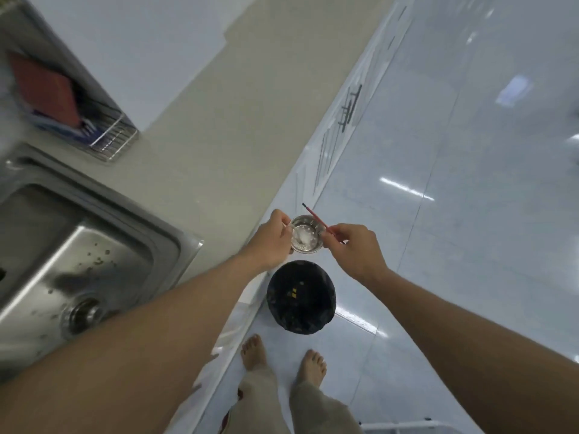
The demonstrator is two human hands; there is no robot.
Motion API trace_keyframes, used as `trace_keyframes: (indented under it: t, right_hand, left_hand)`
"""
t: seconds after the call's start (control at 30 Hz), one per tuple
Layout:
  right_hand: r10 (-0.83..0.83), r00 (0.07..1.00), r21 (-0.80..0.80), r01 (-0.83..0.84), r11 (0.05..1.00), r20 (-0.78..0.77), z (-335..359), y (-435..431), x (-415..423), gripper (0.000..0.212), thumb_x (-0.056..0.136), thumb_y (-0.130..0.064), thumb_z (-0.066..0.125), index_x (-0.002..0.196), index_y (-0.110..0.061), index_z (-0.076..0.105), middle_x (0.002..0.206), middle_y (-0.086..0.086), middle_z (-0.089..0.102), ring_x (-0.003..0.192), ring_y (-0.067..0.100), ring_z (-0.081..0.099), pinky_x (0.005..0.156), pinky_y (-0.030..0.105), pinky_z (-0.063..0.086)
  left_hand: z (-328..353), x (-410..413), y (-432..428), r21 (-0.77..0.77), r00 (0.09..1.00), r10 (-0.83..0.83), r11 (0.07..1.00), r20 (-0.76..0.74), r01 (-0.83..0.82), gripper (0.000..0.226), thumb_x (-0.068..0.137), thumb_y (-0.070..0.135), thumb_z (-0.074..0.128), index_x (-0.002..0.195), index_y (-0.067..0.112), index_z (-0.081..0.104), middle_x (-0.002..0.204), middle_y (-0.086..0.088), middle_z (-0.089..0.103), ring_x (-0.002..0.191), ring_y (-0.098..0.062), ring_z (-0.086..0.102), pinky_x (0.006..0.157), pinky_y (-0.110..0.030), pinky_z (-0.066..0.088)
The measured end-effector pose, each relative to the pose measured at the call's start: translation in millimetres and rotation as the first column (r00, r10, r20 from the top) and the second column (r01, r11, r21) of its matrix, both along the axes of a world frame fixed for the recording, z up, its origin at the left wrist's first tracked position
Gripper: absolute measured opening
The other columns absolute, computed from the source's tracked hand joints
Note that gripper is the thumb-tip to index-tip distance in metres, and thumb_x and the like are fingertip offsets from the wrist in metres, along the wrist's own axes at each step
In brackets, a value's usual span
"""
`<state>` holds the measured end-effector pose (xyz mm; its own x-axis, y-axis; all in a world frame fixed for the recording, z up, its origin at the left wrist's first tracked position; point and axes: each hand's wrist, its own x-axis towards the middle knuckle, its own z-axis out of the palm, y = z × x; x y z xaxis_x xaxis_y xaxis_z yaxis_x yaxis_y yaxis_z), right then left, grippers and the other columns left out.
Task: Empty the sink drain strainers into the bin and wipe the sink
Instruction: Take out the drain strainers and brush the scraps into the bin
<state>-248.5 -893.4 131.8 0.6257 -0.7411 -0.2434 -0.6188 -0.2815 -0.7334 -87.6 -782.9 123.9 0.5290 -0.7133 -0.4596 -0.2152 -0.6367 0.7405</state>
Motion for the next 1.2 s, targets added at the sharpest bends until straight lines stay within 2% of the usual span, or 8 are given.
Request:
trace_keyframes:
  t: [0.2,0.37,0.5,0.63,0.8,0.93,1.1,1.2]
  right_hand:
    - [0.069,0.996,-0.025,-0.068,0.997,0.051,58,5,43,0.016,0.086,-0.029,0.065,0.08,-0.019,0.075,0.072,-0.005,0.073,0.073,0.012,0.068,0.066,0.026,0.053]
    - [0.193,0.978,-0.035,-0.19,0.981,0.081,97,40,89,0.015,0.084,-0.029,0.063,0.077,-0.021,0.074,0.069,-0.005,0.071,0.067,0.01,0.066,0.06,0.024,0.051]
    - [0.31,0.946,-0.009,-0.311,0.951,0.091,112,83,127,0.015,0.085,-0.029,0.065,0.079,-0.02,0.076,0.071,-0.004,0.073,0.071,0.013,0.068,0.065,0.027,0.054]
    - [0.432,0.898,-0.006,-0.433,0.901,0.081,114,135,163,0.015,0.085,-0.032,0.066,0.08,-0.023,0.078,0.069,-0.006,0.072,0.065,0.008,0.066,0.058,0.017,0.048]
    - [0.543,0.839,-0.011,-0.543,0.84,0.042,104,199,204,0.025,0.089,-0.036,0.065,0.072,-0.021,0.074,0.061,-0.004,0.068,0.052,0.009,0.059,0.051,0.025,0.044]
    - [0.6,0.799,-0.03,-0.601,0.799,-0.028,84,245,235,0.032,0.09,-0.037,0.065,0.062,-0.022,0.066,0.052,-0.008,0.058,0.05,0.004,0.054,0.049,0.02,0.037]
    - [0.652,0.746,0.023,-0.655,0.755,-0.133,48,287,265,0.031,0.091,-0.041,0.065,0.066,-0.022,0.066,0.059,-0.008,0.061,0.058,0.004,0.058,0.053,0.019,0.039]
    - [0.696,0.685,0.079,-0.698,0.712,-0.215,21,307,279,0.018,0.091,-0.042,0.065,0.086,-0.025,0.071,0.08,-0.006,0.069,0.073,0.008,0.064,0.069,0.024,0.051]
  left_hand:
    - [57,26,28,-0.09,0.99,0.115,0.99,0.085,-0.107,0.01,0.104,0.03,0.044,0.094,0.029,0.044,0.081,0.002,0.065,0.063,-0.007,0.07,0.069,-0.031,0.058]
    - [93,53,79,-0.147,0.95,0.292,0.95,0.114,-0.275,0.014,0.101,0.029,0.051,0.088,0.031,0.046,0.078,0.001,0.066,0.06,-0.012,0.07,0.067,-0.037,0.059]
    - [106,79,133,-0.138,0.904,0.379,0.924,0.198,-0.357,0.009,0.1,0.029,0.054,0.093,0.023,0.052,0.076,0.006,0.061,0.067,-0.011,0.063,0.06,-0.024,0.047]
    - [110,102,198,-0.097,0.873,0.451,0.893,0.186,-0.44,0.009,0.102,0.026,0.052,0.093,0.022,0.052,0.084,0.0,0.065,0.078,-0.024,0.068,0.074,-0.037,0.056]
    - [101,120,288,-0.034,0.814,0.56,0.827,0.153,-0.562,0.01,0.104,0.022,0.049,0.096,0.016,0.049,0.093,-0.01,0.064,0.09,-0.033,0.068,0.085,-0.05,0.057]
    - [79,134,358,0.04,0.76,0.624,0.768,0.179,-0.64,0.012,0.104,0.021,0.046,0.105,0.01,0.051,0.103,-0.017,0.065,0.095,-0.036,0.067,0.088,-0.049,0.055]
    - [38,141,413,0.1,0.689,0.711,0.682,0.138,-0.724,0.013,0.103,0.015,0.047,0.11,0.008,0.055,0.116,-0.019,0.064,0.103,-0.036,0.065,0.091,-0.047,0.055]
    - [7,137,433,0.139,0.685,0.719,0.671,0.12,-0.728,0.011,0.102,0.016,0.049,0.107,0.009,0.054,0.112,-0.019,0.066,0.101,-0.036,0.067,0.089,-0.047,0.056]
